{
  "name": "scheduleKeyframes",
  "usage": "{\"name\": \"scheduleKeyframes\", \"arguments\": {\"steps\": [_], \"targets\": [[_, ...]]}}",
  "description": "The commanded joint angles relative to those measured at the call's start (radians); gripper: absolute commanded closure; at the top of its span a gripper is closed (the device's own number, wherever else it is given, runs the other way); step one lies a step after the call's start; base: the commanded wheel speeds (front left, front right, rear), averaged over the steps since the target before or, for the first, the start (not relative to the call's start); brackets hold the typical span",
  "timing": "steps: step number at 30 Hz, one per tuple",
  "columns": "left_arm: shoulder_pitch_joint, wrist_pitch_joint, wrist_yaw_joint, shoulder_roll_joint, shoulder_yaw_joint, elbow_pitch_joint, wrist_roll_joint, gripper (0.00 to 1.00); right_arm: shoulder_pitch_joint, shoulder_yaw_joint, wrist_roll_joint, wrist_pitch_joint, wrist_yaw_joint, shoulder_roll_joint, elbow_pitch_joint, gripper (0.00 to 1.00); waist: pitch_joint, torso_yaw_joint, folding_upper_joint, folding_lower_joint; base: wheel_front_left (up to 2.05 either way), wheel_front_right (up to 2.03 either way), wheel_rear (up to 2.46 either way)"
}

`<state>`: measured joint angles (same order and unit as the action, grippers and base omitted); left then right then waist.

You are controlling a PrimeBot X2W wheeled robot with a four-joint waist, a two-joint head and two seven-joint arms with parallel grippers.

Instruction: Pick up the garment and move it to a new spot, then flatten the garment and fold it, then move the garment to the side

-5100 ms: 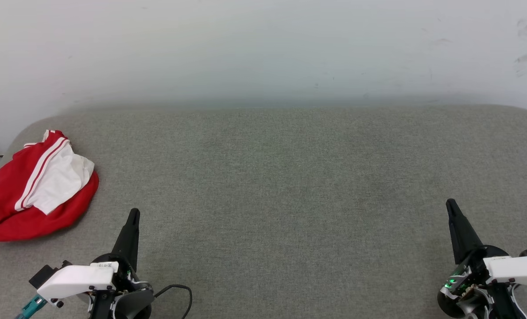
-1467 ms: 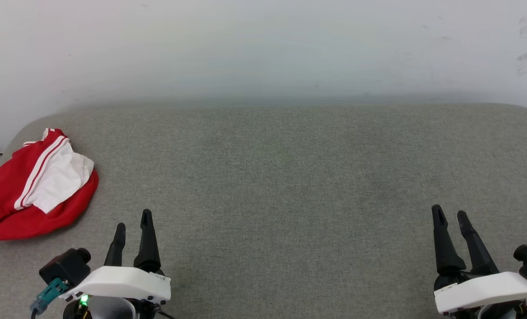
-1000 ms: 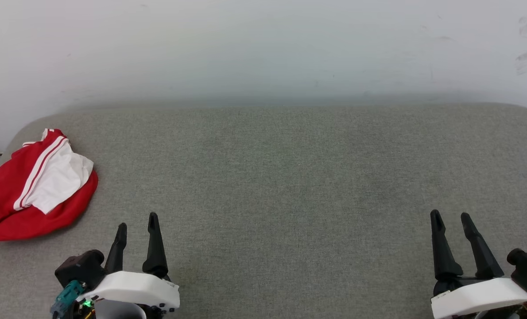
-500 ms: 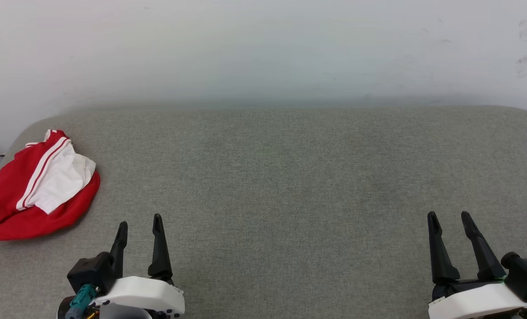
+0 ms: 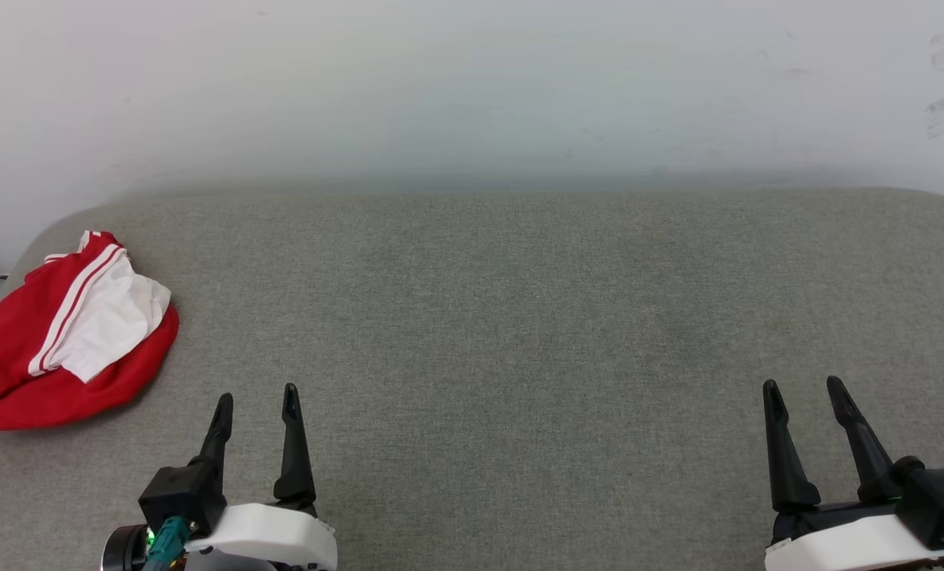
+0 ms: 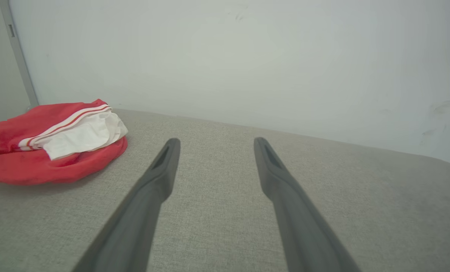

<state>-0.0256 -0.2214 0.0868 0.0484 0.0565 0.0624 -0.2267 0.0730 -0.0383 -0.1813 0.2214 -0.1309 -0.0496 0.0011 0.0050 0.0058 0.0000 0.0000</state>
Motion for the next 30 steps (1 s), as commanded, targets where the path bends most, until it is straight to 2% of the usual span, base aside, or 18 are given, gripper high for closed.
{"name": "scheduleKeyframes", "arguments": {"steps": [1, 20, 30], "targets": [[-0.006, -0.009, -0.002, 0.003, 0.002, -0.008, 0.022, 0.0, 0.012, 0.002, 0.022, 0.009, 0.0, -0.001, -0.01, 0.0, 0.0, 0.0, 0.0, 0.0, 0.0, 0.0, 0.0], [-0.023, -0.044, 0.009, 0.003, 0.013, -0.004, 0.118, 0.0, 0.03, 0.01, 0.092, 0.045, 0.0, -0.001, -0.021, 0.0, 0.004, 0.001, 0.0, 0.0, 0.0, 0.0, 0.0], [-0.027, -0.045, 0.004, 0.003, 0.004, 0.007, 0.101, 0.0, 0.032, 0.012, 0.029, 0.044, 0.0, -0.001, 0.006, 0.0, 0.003, -0.001, 0.0, 0.0, 0.0, 0.0, 0.0]]}}
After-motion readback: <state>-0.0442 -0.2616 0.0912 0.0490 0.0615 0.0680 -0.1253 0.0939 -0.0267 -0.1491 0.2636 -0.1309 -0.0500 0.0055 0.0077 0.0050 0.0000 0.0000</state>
